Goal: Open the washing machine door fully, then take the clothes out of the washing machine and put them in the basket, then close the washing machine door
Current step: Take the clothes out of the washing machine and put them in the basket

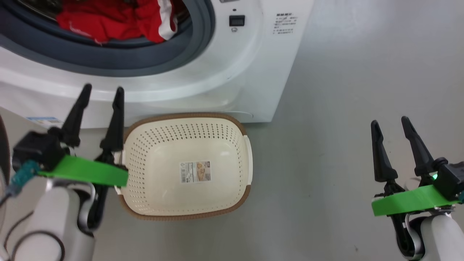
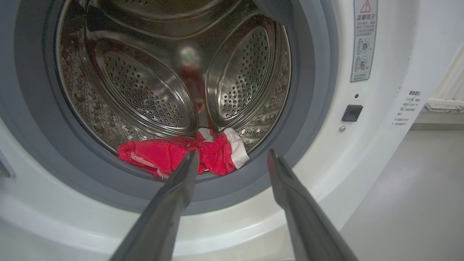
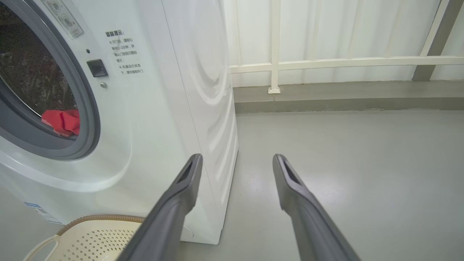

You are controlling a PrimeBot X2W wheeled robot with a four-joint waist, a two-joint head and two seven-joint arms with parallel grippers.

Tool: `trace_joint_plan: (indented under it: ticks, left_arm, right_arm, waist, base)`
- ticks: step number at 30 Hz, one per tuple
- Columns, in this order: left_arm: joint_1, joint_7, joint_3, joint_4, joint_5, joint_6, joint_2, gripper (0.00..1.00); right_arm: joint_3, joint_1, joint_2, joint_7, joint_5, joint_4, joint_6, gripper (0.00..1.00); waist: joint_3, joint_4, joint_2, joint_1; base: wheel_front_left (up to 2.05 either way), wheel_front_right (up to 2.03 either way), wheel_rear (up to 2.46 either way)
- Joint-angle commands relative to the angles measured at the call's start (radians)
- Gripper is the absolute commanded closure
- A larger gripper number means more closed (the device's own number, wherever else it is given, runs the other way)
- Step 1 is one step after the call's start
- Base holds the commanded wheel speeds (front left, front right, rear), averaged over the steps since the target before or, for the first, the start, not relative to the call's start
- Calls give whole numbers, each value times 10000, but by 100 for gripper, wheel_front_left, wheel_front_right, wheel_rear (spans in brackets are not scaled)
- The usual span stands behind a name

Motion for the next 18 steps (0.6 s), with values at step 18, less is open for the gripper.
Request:
trace_joint_plan:
  ticks: [18]
  left_arm:
    - [-4695, -49, 346, 4388, 1082, 50, 1059, 0]
  right_arm:
    - [371, -1108, 95, -65, 7, -385, 63, 0]
  waist:
    - [2019, -775, -1, 0]
  base:
    - [0, 0, 0]
